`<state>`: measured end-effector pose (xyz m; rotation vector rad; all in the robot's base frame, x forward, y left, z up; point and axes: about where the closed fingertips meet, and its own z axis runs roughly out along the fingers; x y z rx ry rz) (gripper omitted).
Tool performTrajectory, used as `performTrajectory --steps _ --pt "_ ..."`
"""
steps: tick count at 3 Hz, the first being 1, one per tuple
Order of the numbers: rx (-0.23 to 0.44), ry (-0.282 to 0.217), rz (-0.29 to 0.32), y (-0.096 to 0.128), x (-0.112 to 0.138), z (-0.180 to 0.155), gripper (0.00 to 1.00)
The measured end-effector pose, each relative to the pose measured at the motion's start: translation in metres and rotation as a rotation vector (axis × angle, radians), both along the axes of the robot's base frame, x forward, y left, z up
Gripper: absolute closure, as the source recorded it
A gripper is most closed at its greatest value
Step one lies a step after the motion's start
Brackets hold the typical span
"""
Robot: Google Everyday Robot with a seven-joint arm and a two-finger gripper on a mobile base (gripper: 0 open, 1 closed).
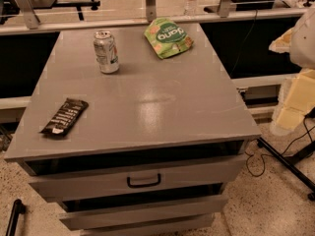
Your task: Pick 7up can
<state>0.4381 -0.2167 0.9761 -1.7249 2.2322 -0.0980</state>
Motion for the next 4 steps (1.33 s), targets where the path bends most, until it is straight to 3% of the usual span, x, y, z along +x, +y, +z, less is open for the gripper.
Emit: performTrajectory --steps 1,2,3,4 --pt "0.004 -0.011 0.012 0.003 0.007 0.002 0.00" --pt "0.034 -0.067 0.098 0.026 0.054 0.008 0.00" --pt "0.114 -0.150 0.223 0.081 0.135 0.022 0.00" --pt "0.201 -0.201 0.294 0.133 0.189 0.038 0.00"
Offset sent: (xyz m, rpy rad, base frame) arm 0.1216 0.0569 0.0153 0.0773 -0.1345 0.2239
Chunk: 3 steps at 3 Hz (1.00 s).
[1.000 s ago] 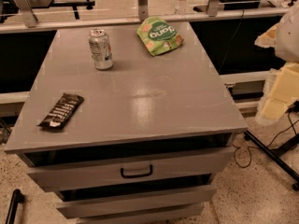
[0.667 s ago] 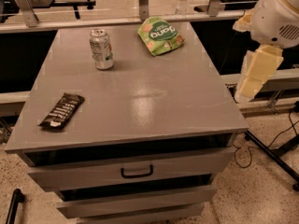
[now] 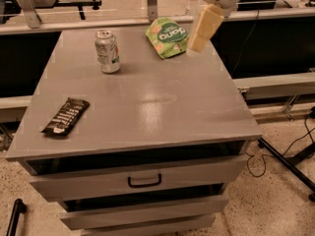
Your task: Pick 7up can
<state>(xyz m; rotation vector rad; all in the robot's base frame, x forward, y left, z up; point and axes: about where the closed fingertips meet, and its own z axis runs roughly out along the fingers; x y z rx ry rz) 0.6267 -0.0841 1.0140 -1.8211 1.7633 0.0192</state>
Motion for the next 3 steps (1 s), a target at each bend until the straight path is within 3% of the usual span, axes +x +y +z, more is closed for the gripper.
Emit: performTrajectory --steps 1,3 --pt "0.105 0.006 0.066 0.059 0.036 0.003 0.00" --pt "0.281 0.135 0.113 0.160 0.077 -0.025 0.00"
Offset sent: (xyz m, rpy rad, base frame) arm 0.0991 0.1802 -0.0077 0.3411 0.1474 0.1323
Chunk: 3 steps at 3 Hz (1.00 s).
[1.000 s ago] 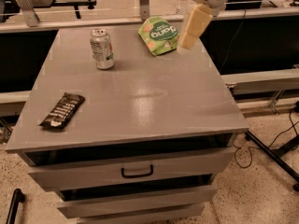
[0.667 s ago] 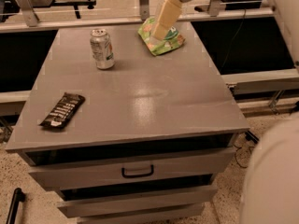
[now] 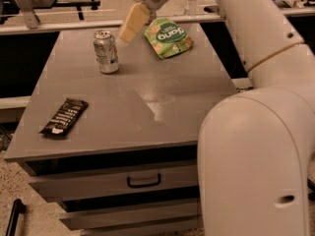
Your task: Pick 7up can
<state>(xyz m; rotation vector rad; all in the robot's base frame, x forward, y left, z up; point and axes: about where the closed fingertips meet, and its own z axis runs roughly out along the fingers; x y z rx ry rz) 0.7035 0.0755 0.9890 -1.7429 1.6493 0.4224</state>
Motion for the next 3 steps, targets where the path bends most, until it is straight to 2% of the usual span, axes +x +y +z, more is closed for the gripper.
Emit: performTrajectory --steps 1,3 --pt "0.043 0.055 -0.022 0.029 0.019 -0.025 0.00" --pt "0.060 0.092 -0.055 0.048 0.038 -0.052 0.02"
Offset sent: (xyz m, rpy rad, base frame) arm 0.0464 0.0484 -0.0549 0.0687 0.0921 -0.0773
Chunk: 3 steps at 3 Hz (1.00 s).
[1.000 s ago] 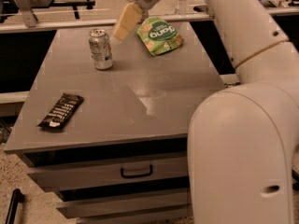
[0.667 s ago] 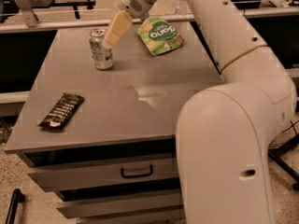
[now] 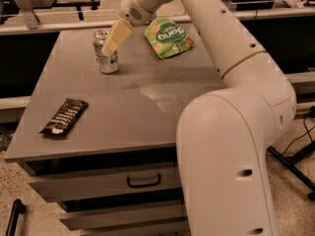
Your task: Pick 7up can
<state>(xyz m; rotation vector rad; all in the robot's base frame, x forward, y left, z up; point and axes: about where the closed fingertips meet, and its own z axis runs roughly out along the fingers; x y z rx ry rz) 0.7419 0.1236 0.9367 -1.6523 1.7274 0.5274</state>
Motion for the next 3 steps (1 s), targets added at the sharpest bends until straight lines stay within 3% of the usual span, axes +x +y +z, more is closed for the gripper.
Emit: performTrajectory --steps 2,3 --pt "-0.024 0.038 0.044 0.030 -0.008 -0.018 0.46" --pt "-0.034 0.046 0.080 0.034 -0.019 -0.016 0.78"
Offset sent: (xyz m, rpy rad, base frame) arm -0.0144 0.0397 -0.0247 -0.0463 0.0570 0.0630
